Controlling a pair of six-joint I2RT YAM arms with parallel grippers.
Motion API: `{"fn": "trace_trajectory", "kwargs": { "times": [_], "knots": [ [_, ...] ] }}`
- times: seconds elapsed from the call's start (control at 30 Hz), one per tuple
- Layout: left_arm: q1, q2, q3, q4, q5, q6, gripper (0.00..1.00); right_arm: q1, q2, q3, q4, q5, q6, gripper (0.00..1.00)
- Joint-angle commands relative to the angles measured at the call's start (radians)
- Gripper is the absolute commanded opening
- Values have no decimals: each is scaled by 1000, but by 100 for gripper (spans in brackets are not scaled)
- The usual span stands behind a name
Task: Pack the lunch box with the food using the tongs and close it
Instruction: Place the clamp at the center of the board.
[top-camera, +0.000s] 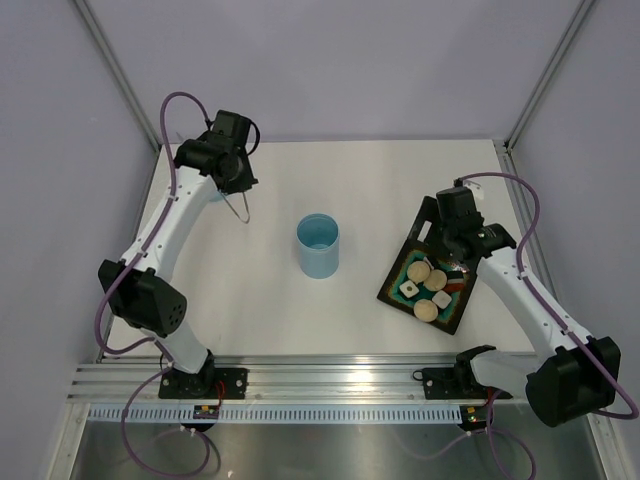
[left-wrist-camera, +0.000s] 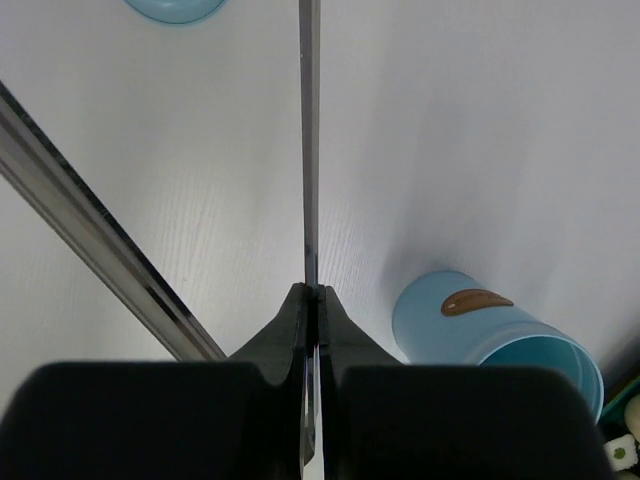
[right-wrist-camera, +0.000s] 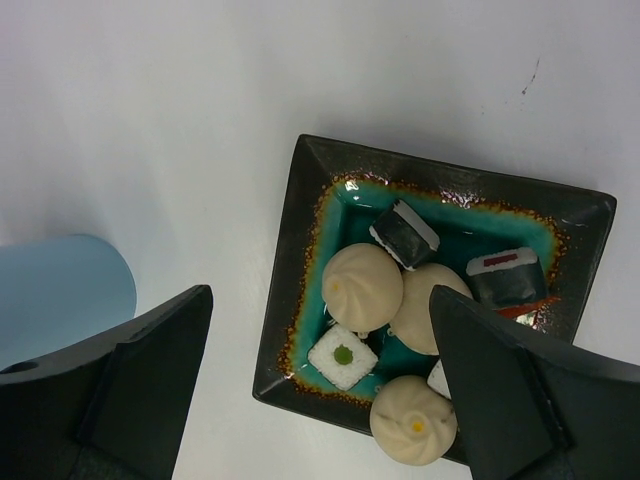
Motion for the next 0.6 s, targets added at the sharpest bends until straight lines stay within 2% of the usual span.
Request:
{"fn": "trace_trajectory", "kwargs": {
  "times": [0.0, 0.17, 0.3, 0.57],
  "knots": [
    [-50, 6, 87, 8, 3, 13, 0, -5, -22, 53, -27, 11, -2, 98],
    [-126, 90, 223, -23, 23, 20, 0, -5, -39, 73, -29, 6, 0, 99],
    [-166, 141, 366, -4, 103, 21, 0, -5, -62, 85, -58, 54, 6, 99],
    [-294, 207, 423, 117, 251, 56, 0, -5, -207, 47, -86, 247, 79, 100]
  ]
}}
